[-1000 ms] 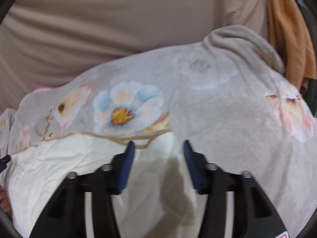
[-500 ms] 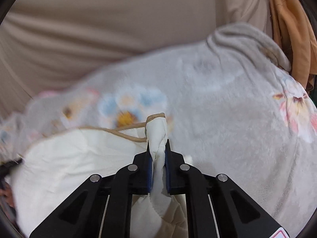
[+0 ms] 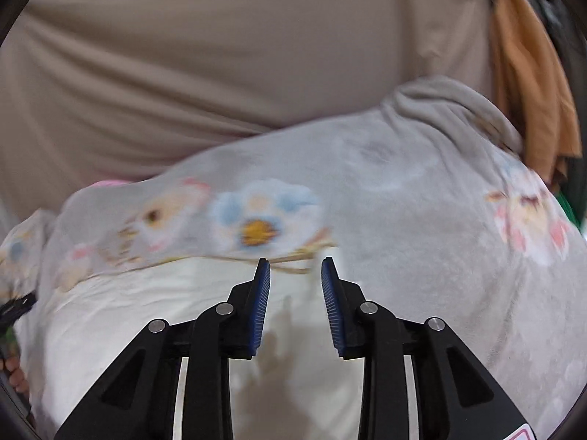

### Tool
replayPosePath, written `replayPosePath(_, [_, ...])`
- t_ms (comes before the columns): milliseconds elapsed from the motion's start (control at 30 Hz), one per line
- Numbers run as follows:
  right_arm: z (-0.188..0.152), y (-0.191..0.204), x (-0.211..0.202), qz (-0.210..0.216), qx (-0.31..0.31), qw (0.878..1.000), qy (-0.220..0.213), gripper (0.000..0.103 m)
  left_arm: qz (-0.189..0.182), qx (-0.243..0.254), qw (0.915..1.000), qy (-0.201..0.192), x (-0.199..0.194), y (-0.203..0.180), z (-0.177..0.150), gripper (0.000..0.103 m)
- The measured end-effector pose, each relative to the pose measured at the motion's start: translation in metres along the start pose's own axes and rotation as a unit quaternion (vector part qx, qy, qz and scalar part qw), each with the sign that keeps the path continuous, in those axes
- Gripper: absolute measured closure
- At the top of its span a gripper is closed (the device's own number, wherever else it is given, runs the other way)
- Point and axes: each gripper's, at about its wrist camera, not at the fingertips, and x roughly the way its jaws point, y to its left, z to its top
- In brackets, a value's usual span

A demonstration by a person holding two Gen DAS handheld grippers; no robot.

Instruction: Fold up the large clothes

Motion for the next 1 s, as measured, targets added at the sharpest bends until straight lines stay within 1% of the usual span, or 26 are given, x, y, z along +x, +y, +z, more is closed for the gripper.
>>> replayPosePath(33, [-0.005,0.022,-0.01,0.027,-0.028,0.999,0.004,0.075,-0.014,0.018,0.9997,0.0,-0.01,-0.013,-0.007,0.041])
replayPosePath(67, [-0.011,0.04,-0.015,0.048,-0.05,0.998,0.01,0.076,-0.027,0.033,0.9991,0.003,-0.015,-0.024,-0.013,0.041])
replayPosePath(133, [-0.031,0.078,-0.019,0.103,-0.09,0.99,0.037,0.077,-0.054,0.071,0.9958,0.022,-0.018,-0.053,-0.034,0.041])
replayPosePath(167, [-0.046,0.097,-0.017,0.135,-0.108,0.983,0.062,0.078,-0.063,0.084,0.9939,0.033,-0.017,-0.064,-0.045,0.041])
replayPosePath(200, [-0.061,0.113,-0.014,0.157,-0.124,0.976,0.087,0.079,-0.073,0.097,0.9914,0.048,-0.012,-0.075,-0.056,0.041])
replayPosePath(233, [-0.074,0.123,-0.011,0.165,-0.139,0.971,0.102,0.083,-0.074,0.109,0.9896,0.058,-0.007,-0.082,-0.066,0.041])
replayPosePath(267, [-0.089,0.131,-0.007,0.16,-0.162,0.967,0.113,0.085,-0.064,0.12,0.9889,0.06,-0.004,-0.086,-0.076,0.04])
replayPosePath(300, [-0.099,0.131,-0.006,0.145,-0.176,0.967,0.114,0.087,-0.049,0.131,0.9888,0.053,-0.003,-0.087,-0.083,0.039])
replayPosePath(333, [-0.106,0.122,-0.006,0.13,-0.178,0.969,0.111,0.087,-0.04,0.136,0.9887,0.048,-0.005,-0.084,-0.087,0.039])
replayPosePath(400, [-0.106,0.09,-0.01,0.113,-0.146,0.977,0.11,0.09,-0.033,0.121,0.9908,0.049,-0.007,-0.068,-0.089,0.038])
replayPosePath(433, [-0.104,0.065,-0.014,0.096,-0.117,0.982,0.109,0.093,-0.027,0.111,0.9922,0.051,-0.009,-0.057,-0.089,0.037])
replayPosePath(467, [-0.104,0.048,-0.016,0.078,-0.097,0.986,0.106,0.095,-0.011,0.1,0.9936,0.051,-0.009,-0.044,-0.09,0.035])
replayPosePath(500, [-0.104,0.026,-0.019,0.052,-0.076,0.99,0.104,0.097,0.001,0.089,0.9947,0.051,-0.006,-0.029,-0.09,0.03])
replayPosePath(567, [-0.11,-0.017,-0.024,-0.011,-0.041,0.994,0.101,0.096,0.017,0.072,0.9959,0.052,-0.009,-0.006,-0.096,0.03])
replayPosePath(600, [-0.114,-0.038,-0.028,-0.035,-0.025,0.994,0.1,0.097,0.022,0.067,0.9961,0.052,-0.011,0.003,-0.1,0.03])
replayPosePath(633, [-0.117,-0.055,-0.031,-0.031,-0.005,0.994,0.102,0.103,0.021,0.064,0.9963,0.053,-0.013,0.008,-0.104,0.03])
replayPosePath(700, [-0.124,-0.073,-0.035,-0.009,0.029,0.994,0.107,0.103,0.024,0.062,0.9965,0.052,-0.018,0.011,-0.11,0.03])
replayPosePath(733, [-0.124,-0.075,-0.037,-0.013,0.033,0.994,0.107,0.103,0.031,0.065,0.9962,0.049,-0.021,0.009,-0.112,0.03])
replayPosePath(800, [-0.119,-0.066,-0.039,-0.032,0.025,0.994,0.106,0.103,0.049,0.073,0.9952,0.042,-0.022,0.002,-0.115,0.03])
replayPosePath(833, [-0.115,-0.06,-0.041,-0.04,0.021,0.994,0.103,0.1,0.054,0.077,0.9947,0.04,-0.023,0.0,-0.115,0.031])
replayPosePath(867, [-0.107,-0.047,-0.044,-0.03,0.01,0.995,0.098,0.095,0.058,0.078,0.9945,0.039,-0.022,-0.001,-0.116,0.031])
replayPosePath(933, [-0.093,-0.02,-0.048,0.003,-0.014,0.996,0.087,0.094,0.057,0.074,0.9948,0.039,-0.022,0.0,-0.116,0.031])
replayPosePath(1000, [-0.079,0.017,-0.049,0.038,-0.041,0.995,0.08,0.094,0.054,0.07,0.9953,0.04,-0.023,0.001,-0.116,0.031])
